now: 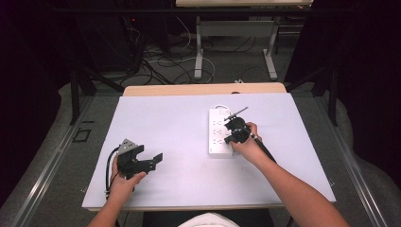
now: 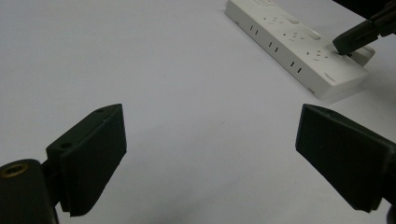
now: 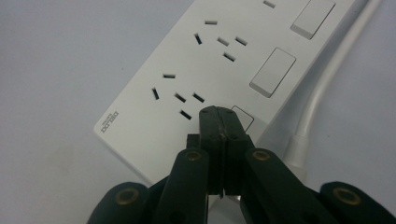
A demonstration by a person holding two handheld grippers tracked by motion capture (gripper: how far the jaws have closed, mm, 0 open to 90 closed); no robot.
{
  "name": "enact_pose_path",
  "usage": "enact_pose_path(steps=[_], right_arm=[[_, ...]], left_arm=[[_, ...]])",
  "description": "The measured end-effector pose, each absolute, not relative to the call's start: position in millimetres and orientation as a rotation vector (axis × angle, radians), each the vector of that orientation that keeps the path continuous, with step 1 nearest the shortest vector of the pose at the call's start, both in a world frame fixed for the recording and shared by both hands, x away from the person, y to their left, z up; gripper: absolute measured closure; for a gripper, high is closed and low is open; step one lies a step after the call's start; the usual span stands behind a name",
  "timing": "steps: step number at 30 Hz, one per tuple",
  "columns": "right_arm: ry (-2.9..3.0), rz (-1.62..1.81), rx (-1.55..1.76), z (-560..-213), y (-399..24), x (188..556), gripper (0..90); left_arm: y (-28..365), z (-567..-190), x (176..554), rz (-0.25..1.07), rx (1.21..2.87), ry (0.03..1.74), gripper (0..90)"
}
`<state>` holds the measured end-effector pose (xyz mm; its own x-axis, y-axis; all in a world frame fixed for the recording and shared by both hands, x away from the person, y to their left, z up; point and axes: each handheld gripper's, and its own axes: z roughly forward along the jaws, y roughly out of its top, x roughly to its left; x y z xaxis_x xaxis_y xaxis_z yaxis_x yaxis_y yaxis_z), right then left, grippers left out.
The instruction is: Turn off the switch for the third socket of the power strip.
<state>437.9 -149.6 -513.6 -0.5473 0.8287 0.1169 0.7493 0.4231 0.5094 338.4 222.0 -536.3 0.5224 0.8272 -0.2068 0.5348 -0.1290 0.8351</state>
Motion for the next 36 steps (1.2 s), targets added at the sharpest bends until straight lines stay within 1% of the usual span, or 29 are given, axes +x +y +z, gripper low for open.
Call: enact_pose_path(steps=[5,6,7,9,14,21,36], right_arm=[[2.515,0.771,1.430,-515.7,-149.3,436.0,90.0],[2.476,0.872,1.410,-520.6,-148.6,436.0,90.0],[2.515,0.791,1.422,-516.2,-149.2,434.7,90.0],[2.504,0.777,1.439,-516.0,-147.9,433.7,90.0],[2.528,0.792,1.414,-516.1,-150.7,434.6,90.0],[2.505,0.815,1.463,-516.6,-150.3,434.5,90.0],[2.474,0.854,1.465,-515.4,-150.2,434.0,82.8]], left_arm=[[222.0,-536.3,338.4,0.381,1.801,1.135,8.9],[221.9,-536.4,338.4,0.381,1.801,1.135,8.9],[221.8,-536.4,338.5,0.380,1.801,1.134,8.9],[221.6,-536.4,338.6,0.380,1.803,1.135,8.9],[221.2,-536.4,338.6,0.379,1.804,1.135,8.9],[221.5,-536.7,338.8,0.379,1.802,1.137,8.9],[221.4,-536.8,338.8,0.377,1.803,1.137,8.9]])
